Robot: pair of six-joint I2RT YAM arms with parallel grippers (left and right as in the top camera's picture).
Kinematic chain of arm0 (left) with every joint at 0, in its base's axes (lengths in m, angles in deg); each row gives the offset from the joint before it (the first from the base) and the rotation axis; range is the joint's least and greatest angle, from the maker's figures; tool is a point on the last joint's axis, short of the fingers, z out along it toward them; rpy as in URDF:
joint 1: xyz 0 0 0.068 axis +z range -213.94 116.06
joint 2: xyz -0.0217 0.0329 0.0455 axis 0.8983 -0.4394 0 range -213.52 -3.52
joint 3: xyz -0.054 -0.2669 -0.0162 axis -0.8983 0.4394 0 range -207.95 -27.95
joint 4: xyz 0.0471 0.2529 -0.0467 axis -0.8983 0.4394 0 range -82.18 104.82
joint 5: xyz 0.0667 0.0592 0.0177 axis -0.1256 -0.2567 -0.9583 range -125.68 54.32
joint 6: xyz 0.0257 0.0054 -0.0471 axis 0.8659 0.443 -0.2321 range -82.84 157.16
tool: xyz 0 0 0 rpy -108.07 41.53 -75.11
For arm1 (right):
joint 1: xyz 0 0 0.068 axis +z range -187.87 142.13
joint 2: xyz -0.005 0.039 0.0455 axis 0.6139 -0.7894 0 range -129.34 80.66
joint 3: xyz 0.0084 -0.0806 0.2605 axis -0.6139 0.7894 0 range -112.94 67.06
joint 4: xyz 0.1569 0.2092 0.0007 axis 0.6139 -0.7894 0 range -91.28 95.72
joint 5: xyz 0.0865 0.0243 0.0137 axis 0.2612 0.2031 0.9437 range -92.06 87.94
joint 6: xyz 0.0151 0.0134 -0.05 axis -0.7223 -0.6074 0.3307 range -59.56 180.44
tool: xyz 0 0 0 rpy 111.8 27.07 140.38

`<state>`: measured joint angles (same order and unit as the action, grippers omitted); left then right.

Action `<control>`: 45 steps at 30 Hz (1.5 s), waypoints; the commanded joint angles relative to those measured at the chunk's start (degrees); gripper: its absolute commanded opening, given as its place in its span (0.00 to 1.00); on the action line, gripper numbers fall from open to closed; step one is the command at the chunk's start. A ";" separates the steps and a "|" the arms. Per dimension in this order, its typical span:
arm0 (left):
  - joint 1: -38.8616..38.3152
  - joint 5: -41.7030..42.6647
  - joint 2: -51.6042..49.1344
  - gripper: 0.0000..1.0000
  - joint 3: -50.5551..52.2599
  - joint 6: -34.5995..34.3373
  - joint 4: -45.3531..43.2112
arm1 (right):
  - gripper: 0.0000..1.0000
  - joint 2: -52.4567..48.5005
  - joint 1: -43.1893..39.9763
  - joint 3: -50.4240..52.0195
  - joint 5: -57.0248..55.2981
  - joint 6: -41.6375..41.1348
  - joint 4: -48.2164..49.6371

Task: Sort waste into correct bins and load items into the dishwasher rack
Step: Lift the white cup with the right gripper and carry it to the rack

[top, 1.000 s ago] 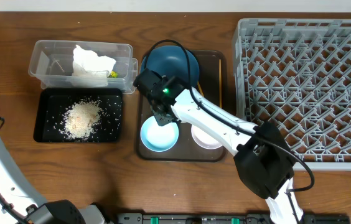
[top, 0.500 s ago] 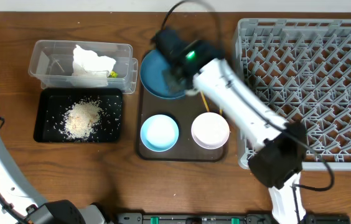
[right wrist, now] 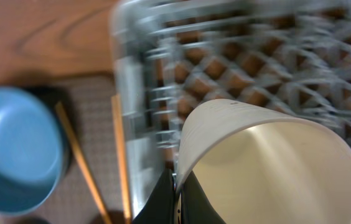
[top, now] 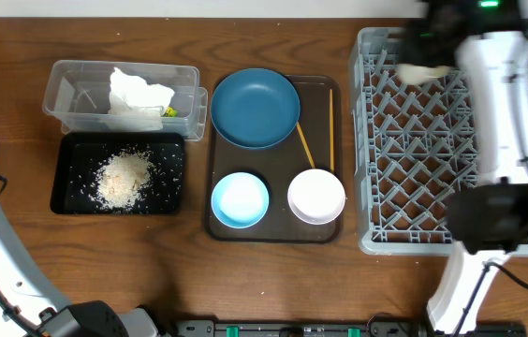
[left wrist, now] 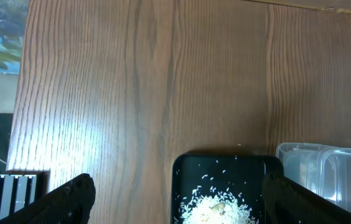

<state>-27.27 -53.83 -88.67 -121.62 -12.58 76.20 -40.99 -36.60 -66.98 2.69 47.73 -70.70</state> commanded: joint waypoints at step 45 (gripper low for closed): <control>0.24 -0.50 -0.48 0.88 -0.31 -0.52 0.17 | 0.01 1.75 -53.07 50.69 76.46 -5.81 56.43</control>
<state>-27.27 -53.83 -88.67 -121.62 -12.58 76.20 -40.66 -89.60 -18.13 77.64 48.80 -17.31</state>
